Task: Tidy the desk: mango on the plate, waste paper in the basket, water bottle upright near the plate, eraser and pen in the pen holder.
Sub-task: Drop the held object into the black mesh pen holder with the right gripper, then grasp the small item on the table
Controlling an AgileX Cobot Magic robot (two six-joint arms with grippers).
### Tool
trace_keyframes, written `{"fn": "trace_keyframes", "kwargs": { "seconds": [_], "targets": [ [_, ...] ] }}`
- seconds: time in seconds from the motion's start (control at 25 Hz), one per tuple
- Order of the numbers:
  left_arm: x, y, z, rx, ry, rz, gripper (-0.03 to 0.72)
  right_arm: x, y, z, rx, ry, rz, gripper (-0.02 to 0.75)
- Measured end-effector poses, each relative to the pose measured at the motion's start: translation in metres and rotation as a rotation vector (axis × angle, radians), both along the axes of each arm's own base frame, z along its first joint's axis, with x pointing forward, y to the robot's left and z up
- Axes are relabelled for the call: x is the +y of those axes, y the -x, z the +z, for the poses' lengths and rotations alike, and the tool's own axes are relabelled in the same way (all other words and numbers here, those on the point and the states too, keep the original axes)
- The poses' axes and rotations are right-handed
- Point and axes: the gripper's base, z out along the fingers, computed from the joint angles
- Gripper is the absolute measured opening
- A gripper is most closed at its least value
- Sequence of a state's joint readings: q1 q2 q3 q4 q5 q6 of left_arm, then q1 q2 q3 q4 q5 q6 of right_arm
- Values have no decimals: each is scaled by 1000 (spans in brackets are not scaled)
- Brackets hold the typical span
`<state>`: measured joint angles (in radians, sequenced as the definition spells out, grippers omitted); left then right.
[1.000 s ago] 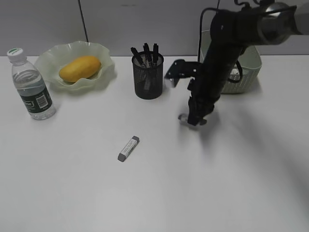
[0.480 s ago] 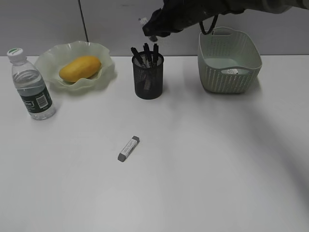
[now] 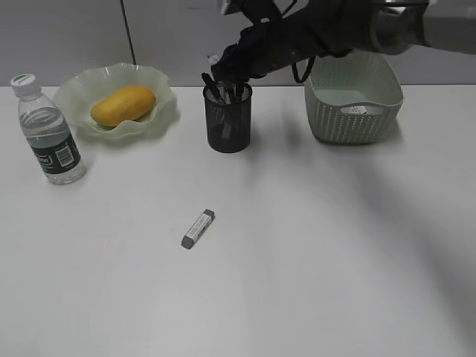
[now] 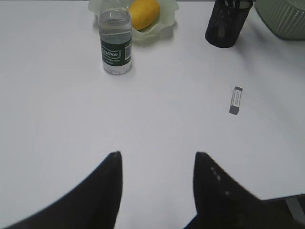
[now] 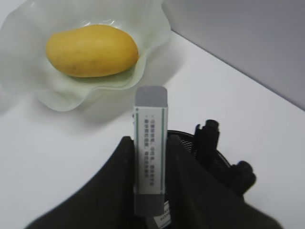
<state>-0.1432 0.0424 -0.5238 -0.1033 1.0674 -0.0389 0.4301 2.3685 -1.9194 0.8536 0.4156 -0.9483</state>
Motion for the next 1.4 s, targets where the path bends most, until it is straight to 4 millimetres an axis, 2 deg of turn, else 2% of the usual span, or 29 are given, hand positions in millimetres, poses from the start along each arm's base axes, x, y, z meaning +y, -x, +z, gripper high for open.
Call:
{"fn": "trace_keyframes", "kwargs": {
  "seconds": [0.2,0.52,0.76,0.92,1.2,1.4],
  "targets": [
    [0,0,0,0,0,0,375,3,2,-1,-4,8,10,193],
    [0,0,0,0,1,0,375,3,2,-1,-4,12,12,353],
    [0,0,0,0,1,1,375,4,12,-1,76,65,93,368],
    [0,0,0,0,1,1,375,-5,24,17,182,152,96,370],
    [0,0,0,0,2,1,375,-37,54,47,440,425,0,371],
    [0,0,0,0,2,1,375,-47,70,74,516,452,-64,411]
  ]
}}
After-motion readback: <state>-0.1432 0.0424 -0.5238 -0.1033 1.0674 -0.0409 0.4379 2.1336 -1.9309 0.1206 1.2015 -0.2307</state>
